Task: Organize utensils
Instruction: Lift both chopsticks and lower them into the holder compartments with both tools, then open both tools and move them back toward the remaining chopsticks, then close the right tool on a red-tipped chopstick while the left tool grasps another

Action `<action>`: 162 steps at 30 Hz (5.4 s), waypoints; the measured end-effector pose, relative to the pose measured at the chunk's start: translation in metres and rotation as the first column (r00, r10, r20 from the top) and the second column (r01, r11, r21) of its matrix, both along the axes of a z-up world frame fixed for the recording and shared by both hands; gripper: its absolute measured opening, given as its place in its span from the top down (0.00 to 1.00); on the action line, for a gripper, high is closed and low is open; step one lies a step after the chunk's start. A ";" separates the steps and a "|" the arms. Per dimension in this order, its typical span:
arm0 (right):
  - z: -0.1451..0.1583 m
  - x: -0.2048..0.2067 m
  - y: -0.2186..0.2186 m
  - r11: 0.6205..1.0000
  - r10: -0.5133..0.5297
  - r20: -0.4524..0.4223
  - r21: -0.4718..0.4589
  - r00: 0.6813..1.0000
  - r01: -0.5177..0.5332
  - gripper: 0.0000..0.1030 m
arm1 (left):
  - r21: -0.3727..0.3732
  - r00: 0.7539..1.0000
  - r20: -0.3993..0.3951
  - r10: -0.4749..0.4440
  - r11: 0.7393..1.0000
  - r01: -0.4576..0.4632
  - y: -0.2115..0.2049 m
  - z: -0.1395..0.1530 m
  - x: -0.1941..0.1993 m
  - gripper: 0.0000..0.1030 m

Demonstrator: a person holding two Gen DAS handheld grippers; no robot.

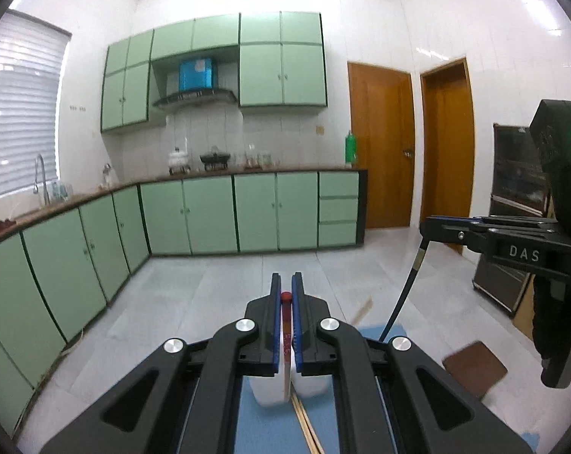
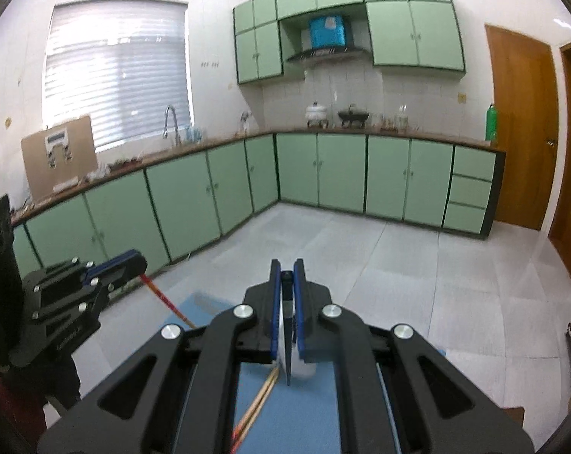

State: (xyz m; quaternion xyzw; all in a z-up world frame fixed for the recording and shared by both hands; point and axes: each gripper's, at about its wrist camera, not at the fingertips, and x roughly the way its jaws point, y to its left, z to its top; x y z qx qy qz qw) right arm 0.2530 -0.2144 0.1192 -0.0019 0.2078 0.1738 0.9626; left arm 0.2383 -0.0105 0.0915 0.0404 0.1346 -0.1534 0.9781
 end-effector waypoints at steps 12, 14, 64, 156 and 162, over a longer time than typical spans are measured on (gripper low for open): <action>-0.026 0.096 -0.005 0.998 -0.067 0.001 0.010 0.998 0.067 0.94 | 0.003 0.998 0.033 0.044 0.999 -0.044 -0.016 -0.016 0.090 0.95; -0.040 0.105 -0.002 0.998 -0.070 -0.017 0.008 0.997 0.070 0.94 | 0.005 0.999 0.012 0.044 0.999 -0.044 -0.019 -0.030 0.103 0.95; -0.307 -0.104 0.024 0.973 -0.230 -0.371 -0.084 0.899 0.214 0.10 | 0.112 0.836 -0.500 0.224 0.975 -0.194 0.067 -0.284 -0.052 0.27; -0.328 -0.109 0.018 0.988 -0.153 -0.469 -0.053 0.870 0.146 0.76 | 0.133 0.790 -0.577 0.207 0.978 -0.158 0.046 -0.292 -0.061 0.21; -0.325 -0.116 0.018 0.990 -0.140 -0.458 -0.066 0.878 0.124 0.68 | 0.138 0.795 -0.575 0.194 0.981 -0.139 0.040 -0.293 -0.062 0.22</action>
